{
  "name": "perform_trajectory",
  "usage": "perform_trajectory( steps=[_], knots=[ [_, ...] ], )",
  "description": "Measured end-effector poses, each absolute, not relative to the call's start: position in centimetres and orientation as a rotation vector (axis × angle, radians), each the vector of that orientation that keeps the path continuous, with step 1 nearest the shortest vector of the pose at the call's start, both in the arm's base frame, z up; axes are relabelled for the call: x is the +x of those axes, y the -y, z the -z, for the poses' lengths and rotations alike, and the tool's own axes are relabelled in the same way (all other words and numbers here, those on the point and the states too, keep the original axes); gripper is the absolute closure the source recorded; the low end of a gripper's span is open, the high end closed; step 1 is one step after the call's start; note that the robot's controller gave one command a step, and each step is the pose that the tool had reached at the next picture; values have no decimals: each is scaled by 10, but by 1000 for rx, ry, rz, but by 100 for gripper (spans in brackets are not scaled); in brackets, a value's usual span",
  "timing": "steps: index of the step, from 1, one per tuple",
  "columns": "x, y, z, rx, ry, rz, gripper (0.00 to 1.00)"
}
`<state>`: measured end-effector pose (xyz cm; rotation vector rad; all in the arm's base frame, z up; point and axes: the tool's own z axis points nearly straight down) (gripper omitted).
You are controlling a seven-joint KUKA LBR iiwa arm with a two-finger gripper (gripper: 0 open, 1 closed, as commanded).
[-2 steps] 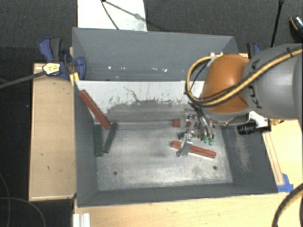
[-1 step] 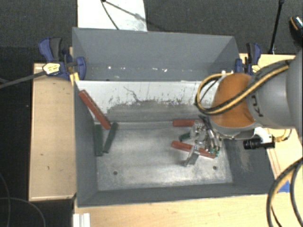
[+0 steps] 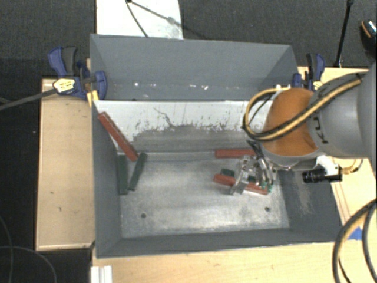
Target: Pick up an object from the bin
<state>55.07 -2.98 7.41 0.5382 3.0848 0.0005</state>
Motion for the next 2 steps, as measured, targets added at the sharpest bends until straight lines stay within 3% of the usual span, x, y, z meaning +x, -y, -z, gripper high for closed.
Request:
perform_trajectory(
  steps=[1,2],
  knots=[
    [551,77,-75,-132,-3122,1,100],
    [548,76,-71,-130,-3132,0,0]
  ],
)
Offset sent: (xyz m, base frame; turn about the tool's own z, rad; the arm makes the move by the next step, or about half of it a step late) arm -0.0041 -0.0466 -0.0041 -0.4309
